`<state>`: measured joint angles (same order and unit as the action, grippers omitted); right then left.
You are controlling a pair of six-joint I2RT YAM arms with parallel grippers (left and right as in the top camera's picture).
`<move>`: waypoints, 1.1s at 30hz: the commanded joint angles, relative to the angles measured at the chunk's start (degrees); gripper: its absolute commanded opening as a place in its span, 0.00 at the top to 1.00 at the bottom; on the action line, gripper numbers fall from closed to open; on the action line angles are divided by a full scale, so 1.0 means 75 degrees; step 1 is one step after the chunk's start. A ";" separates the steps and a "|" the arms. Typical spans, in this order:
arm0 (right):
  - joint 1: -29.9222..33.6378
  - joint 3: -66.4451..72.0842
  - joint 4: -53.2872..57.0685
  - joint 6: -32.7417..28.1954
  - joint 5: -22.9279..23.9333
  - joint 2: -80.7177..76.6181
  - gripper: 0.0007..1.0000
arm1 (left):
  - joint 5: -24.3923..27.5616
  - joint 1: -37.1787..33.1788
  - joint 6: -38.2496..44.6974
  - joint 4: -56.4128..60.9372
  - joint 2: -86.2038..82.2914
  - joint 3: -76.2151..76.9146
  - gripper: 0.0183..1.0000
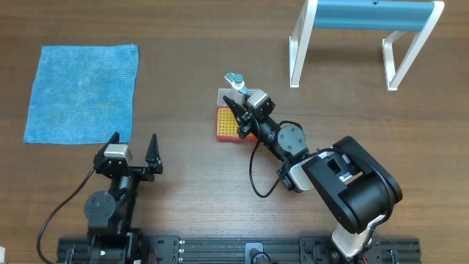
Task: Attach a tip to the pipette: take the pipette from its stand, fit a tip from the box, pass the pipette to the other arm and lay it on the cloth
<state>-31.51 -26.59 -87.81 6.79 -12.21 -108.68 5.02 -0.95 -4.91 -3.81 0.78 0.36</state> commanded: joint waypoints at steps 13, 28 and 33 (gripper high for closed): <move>0.0041 0.0277 0.0734 0.0009 -0.0067 0.0749 0.92 | 0.0111 0.0029 0.0099 -0.0044 -0.0050 -0.0006 0.11; 0.0219 -0.0807 0.2559 0.0006 -0.0067 0.2567 0.93 | 0.0111 0.0029 0.0099 -0.0044 -0.0050 -0.0006 0.11; 0.0009 -0.1428 0.4741 0.0009 -0.0070 0.3675 0.93 | 0.0111 0.0029 0.0099 -0.0044 -0.0050 -0.0006 0.11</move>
<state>-30.20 -32.25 -60.95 6.81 -12.36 -87.50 5.02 -0.95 -4.91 -3.81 0.78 0.36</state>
